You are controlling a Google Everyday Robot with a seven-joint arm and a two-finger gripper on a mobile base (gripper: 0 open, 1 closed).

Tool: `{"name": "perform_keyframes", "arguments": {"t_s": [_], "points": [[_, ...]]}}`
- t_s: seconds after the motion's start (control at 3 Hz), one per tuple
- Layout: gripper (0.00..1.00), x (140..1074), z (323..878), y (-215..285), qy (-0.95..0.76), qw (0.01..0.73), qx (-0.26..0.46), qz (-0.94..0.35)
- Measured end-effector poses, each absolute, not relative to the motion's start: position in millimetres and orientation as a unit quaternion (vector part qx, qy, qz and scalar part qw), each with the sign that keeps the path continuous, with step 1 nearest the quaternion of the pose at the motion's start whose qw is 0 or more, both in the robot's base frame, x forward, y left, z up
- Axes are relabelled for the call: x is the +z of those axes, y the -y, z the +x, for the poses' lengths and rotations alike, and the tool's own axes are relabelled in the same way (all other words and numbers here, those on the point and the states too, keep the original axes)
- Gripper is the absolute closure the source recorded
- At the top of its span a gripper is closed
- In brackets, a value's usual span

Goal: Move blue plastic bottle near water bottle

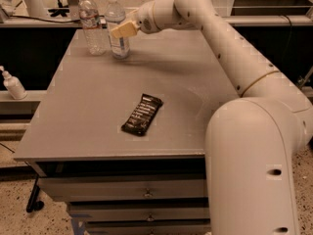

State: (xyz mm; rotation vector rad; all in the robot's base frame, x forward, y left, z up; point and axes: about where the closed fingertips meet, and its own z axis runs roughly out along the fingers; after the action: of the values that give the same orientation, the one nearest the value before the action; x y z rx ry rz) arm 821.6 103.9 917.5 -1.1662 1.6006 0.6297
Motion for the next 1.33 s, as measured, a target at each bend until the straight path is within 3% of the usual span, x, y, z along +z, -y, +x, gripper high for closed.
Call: {"name": "perform_keyframes", "arguments": {"t_s": [0.67, 1.0, 1.33], "points": [[0.12, 911.6, 821.8, -107.3, -0.668, 0.498, 0.265, -0.485], [0.00, 910.3, 819.6, -105.2, -0.670, 0.494, 0.269, -0.484], [0.00, 913.6, 810.2, -86.3, -0.675, 0.490, 0.279, -0.476]]}}
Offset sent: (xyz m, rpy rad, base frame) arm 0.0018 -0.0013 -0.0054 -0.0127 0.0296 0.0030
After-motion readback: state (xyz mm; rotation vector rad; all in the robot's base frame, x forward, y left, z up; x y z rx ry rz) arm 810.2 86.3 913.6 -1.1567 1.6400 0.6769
